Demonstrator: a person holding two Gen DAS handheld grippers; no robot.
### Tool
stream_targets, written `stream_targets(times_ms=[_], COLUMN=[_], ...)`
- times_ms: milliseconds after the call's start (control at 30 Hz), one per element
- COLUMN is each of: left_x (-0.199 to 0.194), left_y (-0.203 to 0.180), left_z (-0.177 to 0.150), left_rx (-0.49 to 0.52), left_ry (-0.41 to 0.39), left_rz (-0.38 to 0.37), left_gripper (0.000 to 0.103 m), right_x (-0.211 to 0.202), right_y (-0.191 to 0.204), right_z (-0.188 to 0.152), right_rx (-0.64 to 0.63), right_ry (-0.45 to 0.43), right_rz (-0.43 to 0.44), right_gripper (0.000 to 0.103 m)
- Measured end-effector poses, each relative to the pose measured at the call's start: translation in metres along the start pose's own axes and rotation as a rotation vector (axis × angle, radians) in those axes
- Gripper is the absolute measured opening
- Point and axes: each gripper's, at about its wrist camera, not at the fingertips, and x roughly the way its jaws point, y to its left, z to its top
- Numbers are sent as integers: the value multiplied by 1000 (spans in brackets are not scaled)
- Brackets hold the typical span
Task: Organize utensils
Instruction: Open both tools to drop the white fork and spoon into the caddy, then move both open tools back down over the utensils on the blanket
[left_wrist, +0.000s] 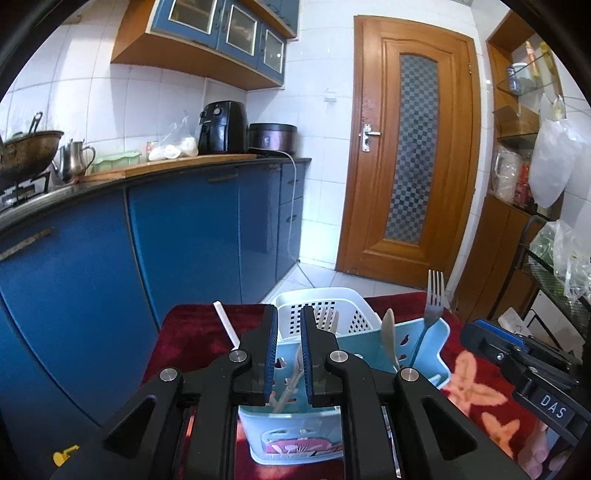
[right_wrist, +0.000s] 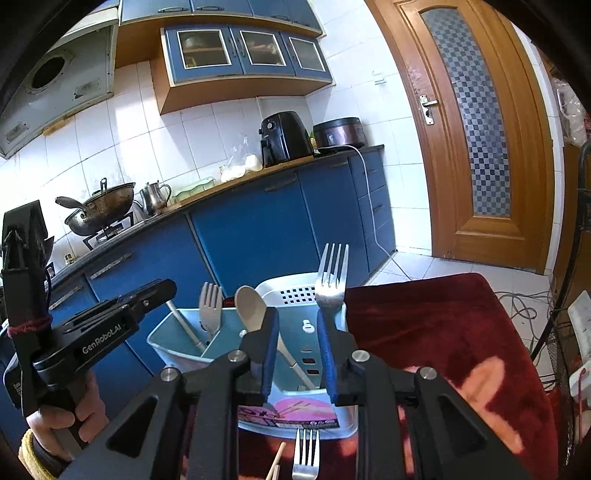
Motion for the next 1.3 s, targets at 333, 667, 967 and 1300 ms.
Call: stream_targets(times_ms=[333,667,967,1300], left_x=[-36,-62,-65,-59], left_y=[-5,-11,-5,-11], left_z=[-2,-16,-43,-79], left_rx=[9,6,-21,-39], left_ry=[-3,52,151,278], left_rz=[-24,-68,-74,-95], left_gripper=[12,12,12,12], right_x=[-33,-56,-61,-56], right_y=[3,5,-3,-7], right_z=[-3,-12,-34,-72], right_rx=[8,30,65,87], right_ry=[-6,39,114,245], right_rz=[11,-11,-30,-54], right_gripper=[24,24,24,24])
